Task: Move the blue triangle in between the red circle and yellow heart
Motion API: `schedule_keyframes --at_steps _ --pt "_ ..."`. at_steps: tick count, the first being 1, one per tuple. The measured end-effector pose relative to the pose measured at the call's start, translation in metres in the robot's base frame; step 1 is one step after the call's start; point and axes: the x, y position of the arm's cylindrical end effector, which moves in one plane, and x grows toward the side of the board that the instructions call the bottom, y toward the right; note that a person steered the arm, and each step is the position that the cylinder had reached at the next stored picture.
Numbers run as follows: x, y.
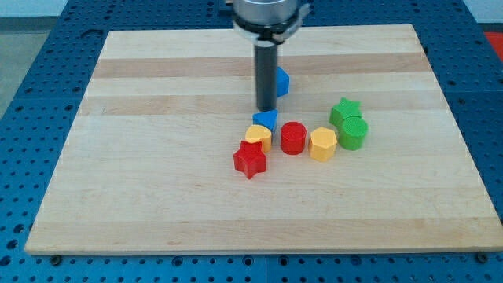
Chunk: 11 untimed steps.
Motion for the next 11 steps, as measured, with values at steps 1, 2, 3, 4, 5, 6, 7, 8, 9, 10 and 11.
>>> schedule_keyframes --at_steps 1,2,3,4,5,6,7,8,9,10,11 --pt "-0.035 0.006" --pt "-0.075 -0.006" --pt "-0.09 -0.01" --pt "-0.071 -0.048" --pt "-0.026 -0.076" --pt "0.019 -0.056" --pt "0.033 -0.007" --pt "0.053 0.013" --pt "0.067 -0.021" --pt "0.089 -0.047" --pt "0.119 -0.05"
